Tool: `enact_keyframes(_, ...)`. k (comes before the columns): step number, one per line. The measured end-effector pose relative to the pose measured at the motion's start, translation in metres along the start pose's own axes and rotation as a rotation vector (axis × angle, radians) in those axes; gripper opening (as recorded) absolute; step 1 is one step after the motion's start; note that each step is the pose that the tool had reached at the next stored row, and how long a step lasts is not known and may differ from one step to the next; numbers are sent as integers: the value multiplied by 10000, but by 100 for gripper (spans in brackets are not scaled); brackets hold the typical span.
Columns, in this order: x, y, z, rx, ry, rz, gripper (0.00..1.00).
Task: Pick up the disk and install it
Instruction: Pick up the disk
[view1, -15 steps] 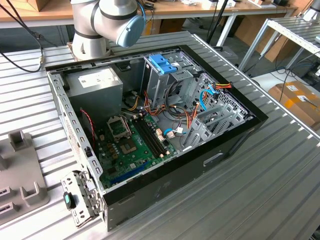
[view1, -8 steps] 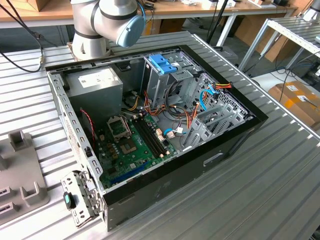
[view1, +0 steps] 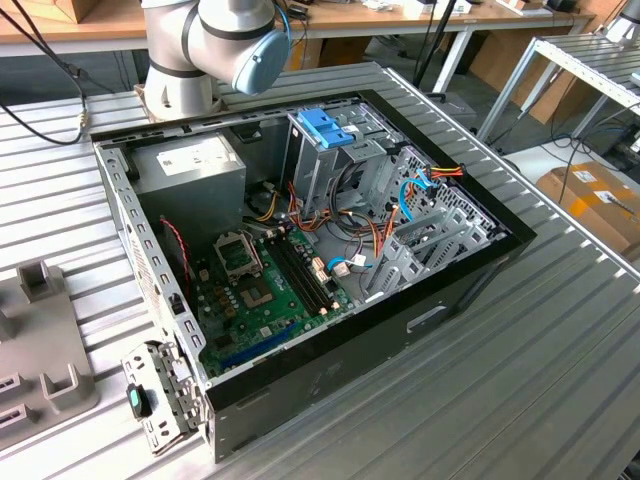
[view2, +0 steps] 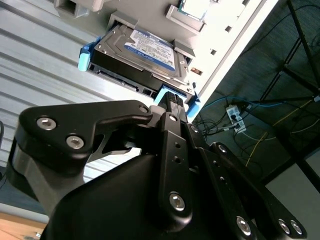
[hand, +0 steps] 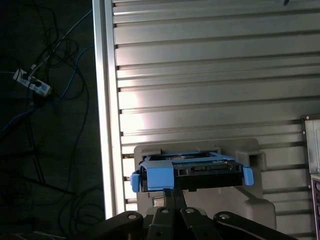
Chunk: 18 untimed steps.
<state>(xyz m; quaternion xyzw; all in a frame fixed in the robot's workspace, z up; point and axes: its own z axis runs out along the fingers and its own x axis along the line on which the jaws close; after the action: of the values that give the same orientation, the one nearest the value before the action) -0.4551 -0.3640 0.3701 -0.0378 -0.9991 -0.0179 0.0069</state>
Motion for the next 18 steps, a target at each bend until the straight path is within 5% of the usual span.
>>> enact_keyframes(11,0,1,-1,3,8,-188,11)
enact_keyframes(18,0,1,-1,18,41,-1121,11)
